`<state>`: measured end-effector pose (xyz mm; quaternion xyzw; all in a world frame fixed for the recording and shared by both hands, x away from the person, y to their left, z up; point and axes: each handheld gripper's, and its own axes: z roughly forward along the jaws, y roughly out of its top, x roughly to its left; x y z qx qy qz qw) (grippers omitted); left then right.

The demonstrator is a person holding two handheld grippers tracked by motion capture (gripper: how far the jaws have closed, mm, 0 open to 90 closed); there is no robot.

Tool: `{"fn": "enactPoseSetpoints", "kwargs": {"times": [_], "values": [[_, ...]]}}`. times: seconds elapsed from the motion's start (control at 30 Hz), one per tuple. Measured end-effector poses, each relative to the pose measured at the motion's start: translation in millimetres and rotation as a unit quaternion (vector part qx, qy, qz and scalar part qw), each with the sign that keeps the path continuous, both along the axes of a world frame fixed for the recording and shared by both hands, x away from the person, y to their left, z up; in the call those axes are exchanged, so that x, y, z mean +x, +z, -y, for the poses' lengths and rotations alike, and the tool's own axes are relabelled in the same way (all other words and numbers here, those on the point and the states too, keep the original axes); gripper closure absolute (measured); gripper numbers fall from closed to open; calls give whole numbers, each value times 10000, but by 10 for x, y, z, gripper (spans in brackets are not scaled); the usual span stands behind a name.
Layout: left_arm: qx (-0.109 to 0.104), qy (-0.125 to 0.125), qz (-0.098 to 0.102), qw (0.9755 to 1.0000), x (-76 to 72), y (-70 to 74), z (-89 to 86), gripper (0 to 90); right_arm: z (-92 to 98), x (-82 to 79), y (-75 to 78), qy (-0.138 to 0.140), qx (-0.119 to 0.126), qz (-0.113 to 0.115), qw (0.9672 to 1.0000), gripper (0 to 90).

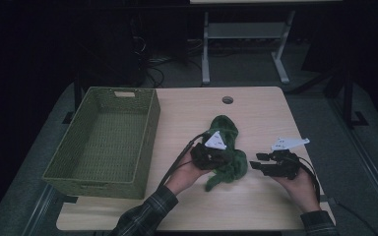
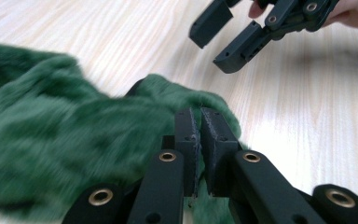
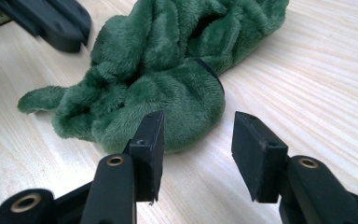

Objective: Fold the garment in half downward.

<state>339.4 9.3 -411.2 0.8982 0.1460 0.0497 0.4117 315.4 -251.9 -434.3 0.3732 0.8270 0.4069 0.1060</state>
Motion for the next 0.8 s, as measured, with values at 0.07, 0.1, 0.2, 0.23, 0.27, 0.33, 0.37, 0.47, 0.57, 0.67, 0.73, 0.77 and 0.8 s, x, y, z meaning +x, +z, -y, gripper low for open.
{"fn": "enactPoseSetpoints", "kwargs": {"times": [0.07, 0.1, 0.2, 0.23, 0.27, 0.33, 0.37, 0.47, 0.57, 0.67, 0.73, 0.77, 0.8], "values": [[204, -89, -18, 9998, 22, -72, 61, 849, 11, 4, 9, -11, 20, 14, 10000, 525], [278, -91, -90, 9995, 32, -128, 87, 859, 13, 4, 15, -39, 50, 2, 10000, 520], [475, -144, -221, 9985, 55, -229, 98, 885, 18, 13, 20, -42, 70, 9, 10000, 504], [497, -100, -324, 9982, 55, -278, 95, 885, 22, 18, 25, -34, 44, 38, 10000, 500], [565, -135, -348, 9977, 59, -306, 81, 895, 16, 24, 32, -30, 62, 49, 10000, 489], [636, -145, -424, 9970, 47, -357, 52, 896, 5, 43, 57, -34, 144, 61, 9999, 482], [629, -139, -457, 9969, 35, -381, 36, 897, 1, 59, 67, -21, 158, 67, 9999, 470], [632, -140, -532, 9965, -8, -426, -37, 898, -55, 154, 131, 31, 145, 150, 9998, 464], [569, -127, -593, 9965, -46, -448, -114, 898, -136, 300, 187, 94, 170, 139, 9997, 462], [632, -159, -615, 9960, -61, -451, -158, 897, -235, 495, 226, 99, 215, 79, 9997, 460], [567, -163, -628, 9963, -59, -462, -171, 897, -311, 679, 259, 85, 194, 78, 9997, 461], [568, -183, -572, 9966, -51, -461, -172, 895, -337, 749, 267, 72, 174, 81, 9998, 465], [550, -183, -573, 9967, -51, -461, -168, 891, -377, 842, 281, 67, 142, 54, 9999, 466]]}}
